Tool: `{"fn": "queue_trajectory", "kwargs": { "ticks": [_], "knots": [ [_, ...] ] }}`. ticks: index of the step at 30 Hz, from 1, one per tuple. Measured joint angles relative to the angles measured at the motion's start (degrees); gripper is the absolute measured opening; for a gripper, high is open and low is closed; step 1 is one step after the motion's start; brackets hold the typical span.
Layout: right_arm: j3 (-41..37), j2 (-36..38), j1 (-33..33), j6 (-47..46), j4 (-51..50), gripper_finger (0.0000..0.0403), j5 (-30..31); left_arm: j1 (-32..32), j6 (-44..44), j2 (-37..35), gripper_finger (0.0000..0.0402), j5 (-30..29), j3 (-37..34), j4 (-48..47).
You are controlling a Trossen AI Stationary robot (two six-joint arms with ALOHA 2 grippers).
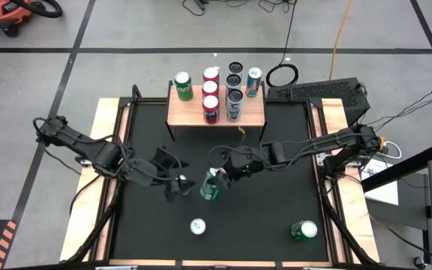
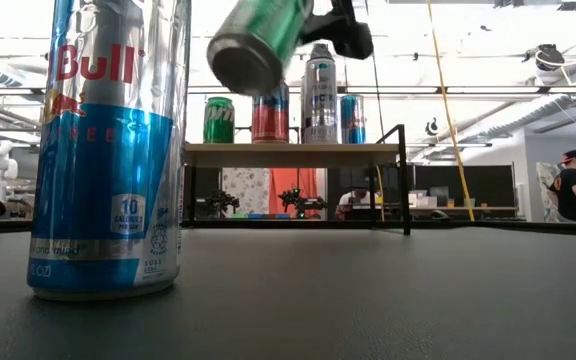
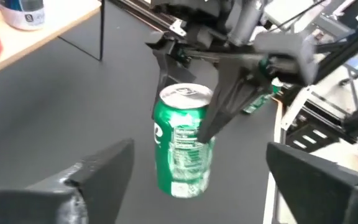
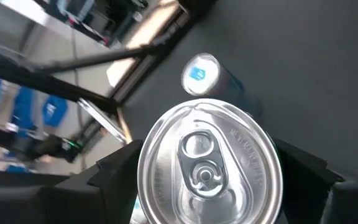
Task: Place canned beverage on shelf
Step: Put the left green soda can on the shelf aligned with the other green soda can
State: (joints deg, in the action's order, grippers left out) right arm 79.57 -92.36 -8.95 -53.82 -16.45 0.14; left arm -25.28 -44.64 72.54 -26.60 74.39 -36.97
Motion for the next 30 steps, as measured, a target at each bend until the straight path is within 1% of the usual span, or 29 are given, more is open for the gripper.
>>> {"fn": "queue_trajectory", "kwargs": {
  "ticks": [2,4,11,18,24,30],
  "knots": [
    [0.0,0.0,0.4,-1.4,2.0,0.0279,-0.1,-0.1,0.0,0.7,0.0387,-0.8,0.0,0.0],
    [0.0,0.0,0.9,-2.8,3.3,0.0279,-0.2,-0.3,0.0,1.5,0.0397,-0.8,0.0,0.0],
    [0.0,0.0,1.9,-4.0,6.7,0.0279,-0.2,-0.4,-1.6,4.4,0.0396,-1.0,0.0,0.0],
    [0.0,0.0,1.9,-4.0,9.6,0.0279,-0.3,-0.1,-3.0,6.7,0.0396,-4.6,0.0,-1.4],
    [0.0,0.0,1.9,-5.3,12.5,0.0279,-0.3,0.2,-3.0,8.5,0.0396,-5.3,0.0,-1.6],
    [0.7,0.0,2.4,-5.5,13.0,0.0279,-0.2,0.2,-3.3,10.9,0.0396,-6.3,0.0,-1.6]
  ]
}}
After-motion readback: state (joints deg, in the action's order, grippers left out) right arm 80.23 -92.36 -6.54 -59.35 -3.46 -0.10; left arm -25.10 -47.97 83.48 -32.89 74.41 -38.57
